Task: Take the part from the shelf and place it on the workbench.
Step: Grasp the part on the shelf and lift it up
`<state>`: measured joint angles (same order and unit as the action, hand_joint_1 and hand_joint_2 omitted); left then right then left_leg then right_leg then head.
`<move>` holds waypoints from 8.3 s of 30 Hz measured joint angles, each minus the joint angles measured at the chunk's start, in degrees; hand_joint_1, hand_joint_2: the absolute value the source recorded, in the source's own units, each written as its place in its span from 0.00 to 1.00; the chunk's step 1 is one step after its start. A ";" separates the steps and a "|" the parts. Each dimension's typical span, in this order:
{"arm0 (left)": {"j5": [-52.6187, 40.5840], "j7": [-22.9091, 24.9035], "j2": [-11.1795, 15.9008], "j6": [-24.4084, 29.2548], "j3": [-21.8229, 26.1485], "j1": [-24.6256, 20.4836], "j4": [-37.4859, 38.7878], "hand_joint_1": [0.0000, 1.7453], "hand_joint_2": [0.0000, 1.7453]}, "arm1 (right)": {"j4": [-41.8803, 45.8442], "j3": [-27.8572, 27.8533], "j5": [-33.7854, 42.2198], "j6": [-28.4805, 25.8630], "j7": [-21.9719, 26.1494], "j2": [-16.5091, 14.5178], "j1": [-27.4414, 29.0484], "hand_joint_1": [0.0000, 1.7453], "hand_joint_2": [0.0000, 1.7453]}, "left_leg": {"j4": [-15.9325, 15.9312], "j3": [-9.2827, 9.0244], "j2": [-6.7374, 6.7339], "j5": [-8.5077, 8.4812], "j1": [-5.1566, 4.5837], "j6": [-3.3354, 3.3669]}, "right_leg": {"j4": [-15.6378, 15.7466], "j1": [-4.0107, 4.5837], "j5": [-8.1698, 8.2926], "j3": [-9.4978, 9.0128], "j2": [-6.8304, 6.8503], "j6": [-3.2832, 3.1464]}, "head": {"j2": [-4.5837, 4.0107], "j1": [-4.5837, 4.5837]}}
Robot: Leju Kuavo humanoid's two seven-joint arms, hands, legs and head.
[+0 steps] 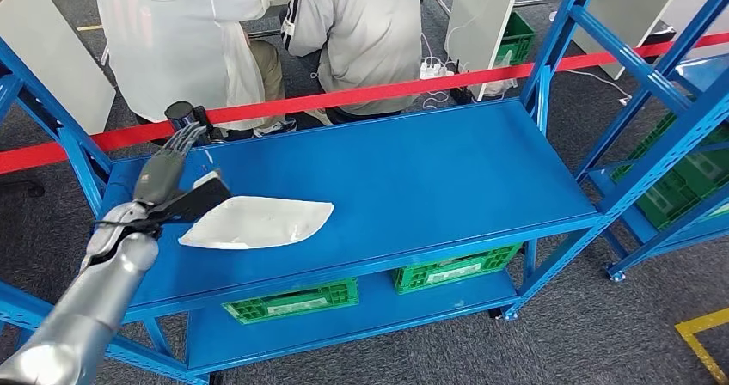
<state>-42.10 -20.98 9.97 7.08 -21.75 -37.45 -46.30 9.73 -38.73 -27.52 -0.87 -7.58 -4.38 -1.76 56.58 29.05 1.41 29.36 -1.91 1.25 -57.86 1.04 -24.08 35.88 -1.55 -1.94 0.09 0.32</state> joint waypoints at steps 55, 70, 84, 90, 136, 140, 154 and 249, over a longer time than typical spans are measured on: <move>3.32 0.69 7.58 -1.62 -3.35 15.07 -25.57 0.00 0.00 | 0.13 -2.86 -1.26 -0.56 0.69 -0.65 -0.27 0.00 0.00 | 13.30 6.38 -1.18 3.86 2.61 -4.17 | 0.04 -2.05 -1.09 -0.88 1.53 0.14 | 0.00 -0.29; 5.87 -3.02 -1.88 0.86 -9.50 10.82 -7.22 0.00 0.00 | 0.15 -2.89 -3.13 -0.34 0.36 -0.43 -0.60 0.00 0.00 | 0.48 0.72 -1.02 -0.62 2.24 -1.86 | 1.03 -2.40 1.03 -0.44 1.49 1.47 | 0.00 -0.43; 8.77 -4.61 -9.43 1.70 -12.61 8.74 0.37 0.00 0.00 | 0.15 -2.89 -3.76 -0.35 -0.22 -0.41 -0.72 0.00 0.00 | 0.65 1.02 -1.07 -0.47 2.10 -1.65 | 0.89 -2.62 0.82 -0.10 1.47 3.48 | 0.00 -0.45; 9.81 -3.94 -12.15 2.04 -13.58 7.99 0.08 0.00 0.00 | 0.15 -2.89 -4.01 -0.16 0.21 -0.41 -0.78 0.00 0.00 | 0.65 1.08 -1.05 -0.52 2.11 -1.69 | 0.77 -2.62 0.82 -0.04 1.49 3.48 | 0.00 -0.45; -4.20 5.67 -18.15 15.28 -19.72 -3.61 16.80 0.00 1.00 | 0.15 -3.04 -7.27 1.38 0.62 -0.37 -0.97 0.00 0.00 | 0.66 1.08 -1.07 -0.54 2.11 -1.70 | 0.69 -2.62 0.83 -0.03 1.47 3.48 | 0.00 -0.45; -4.79 6.04 -18.13 15.40 -20.07 -3.93 18.80 0.00 1.00 | 0.15 -3.04 -7.43 1.38 0.59 -0.38 -0.99 0.00 0.00 | 0.66 1.05 -1.07 -0.55 2.11 -1.71 | 0.69 -2.62 0.83 -0.03 1.47 3.48 | 0.00 -0.45; -5.92 5.95 -17.33 13.26 -21.14 -4.65 22.37 0.00 1.00 | 0.15 -3.04 -7.81 1.37 0.66 -0.37 -1.05 0.00 0.00 | 0.66 1.10 -1.07 -0.56 2.11 -1.73 | 0.67 -2.62 0.83 -0.02 1.47 3.48 | 0.00 -0.45; -7.55 4.00 -14.54 11.71 -22.42 -6.68 26.93 0.00 1.00 | 0.15 -5.15 -10.01 -0.35 1.68 -0.06 -1.21 0.00 0.00 | 0.66 1.01 -1.04 -0.65 2.11 -1.81 | 0.51 -2.63 0.83 -0.05 1.49 3.45 | 0.00 -0.45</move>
<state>-49.65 -16.98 -4.57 18.79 -44.17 -44.13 -19.37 9.88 -43.88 -37.53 -1.22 -5.90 -4.44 -2.97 57.24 30.07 0.38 28.71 0.19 -0.55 -57.35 -1.59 -23.25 35.82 -0.06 1.52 0.09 -0.13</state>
